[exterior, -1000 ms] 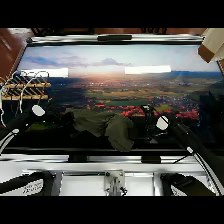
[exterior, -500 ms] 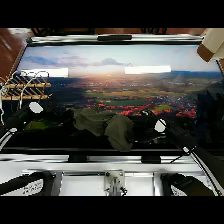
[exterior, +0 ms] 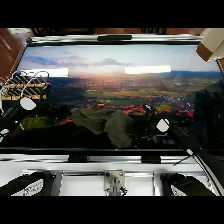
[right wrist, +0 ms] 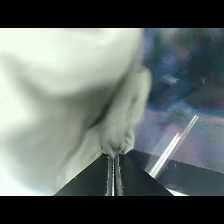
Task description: Fold the shirts.
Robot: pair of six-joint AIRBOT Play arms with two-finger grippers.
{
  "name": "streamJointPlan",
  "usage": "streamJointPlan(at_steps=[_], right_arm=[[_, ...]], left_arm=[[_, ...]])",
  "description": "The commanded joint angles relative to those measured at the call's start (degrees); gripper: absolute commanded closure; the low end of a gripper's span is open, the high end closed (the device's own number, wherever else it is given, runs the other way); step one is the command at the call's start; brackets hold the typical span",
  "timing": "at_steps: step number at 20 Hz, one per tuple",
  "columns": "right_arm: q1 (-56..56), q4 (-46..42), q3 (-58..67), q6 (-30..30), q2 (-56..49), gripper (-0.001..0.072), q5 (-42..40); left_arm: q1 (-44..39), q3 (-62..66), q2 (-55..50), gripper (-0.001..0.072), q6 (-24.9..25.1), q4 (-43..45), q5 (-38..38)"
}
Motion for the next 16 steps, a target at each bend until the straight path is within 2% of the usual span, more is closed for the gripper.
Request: streamJointPlan(at_steps=[1,4,6,9,11,14,16], right_arm=[[-2.2,-13.6,5.6,-0.8,10.6,0.0653,7.6],[-5.2,-20.7,15.8,-0.1,21.5,0.0653,8.6],[-7.1,-20.6,23.5,0.8,27.1,0.0653,6.4],[-7.6,-20.7,32.5,1.2,32.0,0.0653,3.9],[-7.6,-20.7,36.4,1.9,34.0,0.0653,3.4],[-7.6,-21.4,39.6,2.1,36.4,0.0653,5.3],[-7.6,-24.3,39.7,2.5,37.6,0.0653,11.9]], left_arm=[[0.8,7.9,4.7,0.0673,1.7,8.7,-5.2],[1.4,18.7,12.7,0.0673,0.0,10.8,-8.0],[1.4,25.4,19.2,0.0673,-2.1,10.8,-7.7],[1.4,33.4,28.3,0.0673,-2.1,10.8,-7.4],[1.4,36.8,33.6,0.0673,-3.9,12.5,-7.4],[1.4,37.7,39.2,0.0674,-10.8,22.6,-8.9],[1.4,37.7,40.5,0.0674,-13.3,29.4,-15.7]])
